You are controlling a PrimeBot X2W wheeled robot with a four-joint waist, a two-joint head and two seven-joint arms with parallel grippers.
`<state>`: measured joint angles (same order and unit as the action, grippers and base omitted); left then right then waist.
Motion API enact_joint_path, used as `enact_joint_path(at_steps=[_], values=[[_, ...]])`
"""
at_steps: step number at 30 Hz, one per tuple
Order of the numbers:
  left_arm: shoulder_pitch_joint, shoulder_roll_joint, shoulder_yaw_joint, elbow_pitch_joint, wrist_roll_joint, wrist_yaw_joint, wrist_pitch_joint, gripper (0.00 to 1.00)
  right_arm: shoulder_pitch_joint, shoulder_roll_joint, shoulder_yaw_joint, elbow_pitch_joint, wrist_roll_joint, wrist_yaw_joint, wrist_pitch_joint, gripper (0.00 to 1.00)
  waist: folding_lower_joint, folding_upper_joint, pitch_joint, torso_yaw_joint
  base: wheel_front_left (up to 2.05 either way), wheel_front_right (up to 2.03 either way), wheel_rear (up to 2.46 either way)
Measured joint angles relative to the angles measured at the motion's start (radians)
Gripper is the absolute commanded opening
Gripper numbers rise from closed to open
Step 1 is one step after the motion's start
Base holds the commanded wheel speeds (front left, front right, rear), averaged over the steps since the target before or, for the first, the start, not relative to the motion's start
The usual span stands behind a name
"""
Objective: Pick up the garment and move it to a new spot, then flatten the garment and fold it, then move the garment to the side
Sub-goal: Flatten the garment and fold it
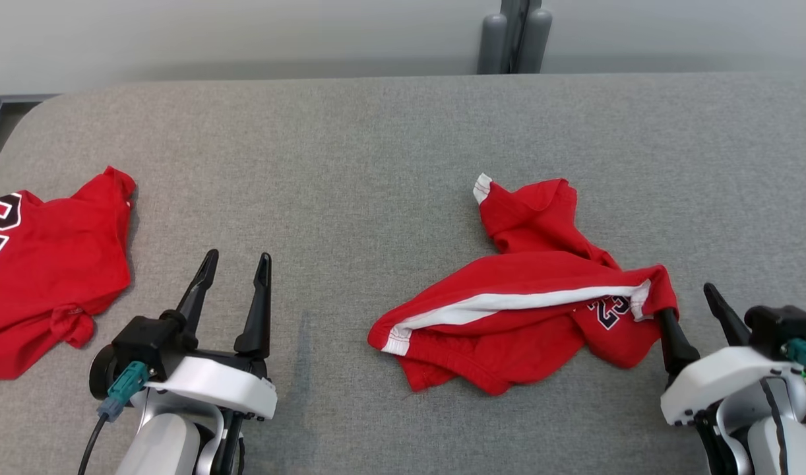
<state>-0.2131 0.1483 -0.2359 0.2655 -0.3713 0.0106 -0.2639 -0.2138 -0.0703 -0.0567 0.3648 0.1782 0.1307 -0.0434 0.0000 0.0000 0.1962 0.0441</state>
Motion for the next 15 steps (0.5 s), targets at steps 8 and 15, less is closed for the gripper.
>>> enact_joint_path(at_steps=[8,15], values=[[0.034,0.013,0.012,0.005,-0.006,0.009,0.000,1.00,0.103,0.004,-0.036,-0.053,0.012,0.000,-0.005,1.00,0.0000,0.0000,-0.051,-0.020,0.00,0.00,0.00],[0.070,0.024,0.016,-0.005,-0.009,0.026,0.001,1.00,0.160,0.012,-0.090,-0.199,0.008,0.000,-0.016,1.00,0.0000,0.0001,-0.090,-0.039,0.00,0.00,0.00]])
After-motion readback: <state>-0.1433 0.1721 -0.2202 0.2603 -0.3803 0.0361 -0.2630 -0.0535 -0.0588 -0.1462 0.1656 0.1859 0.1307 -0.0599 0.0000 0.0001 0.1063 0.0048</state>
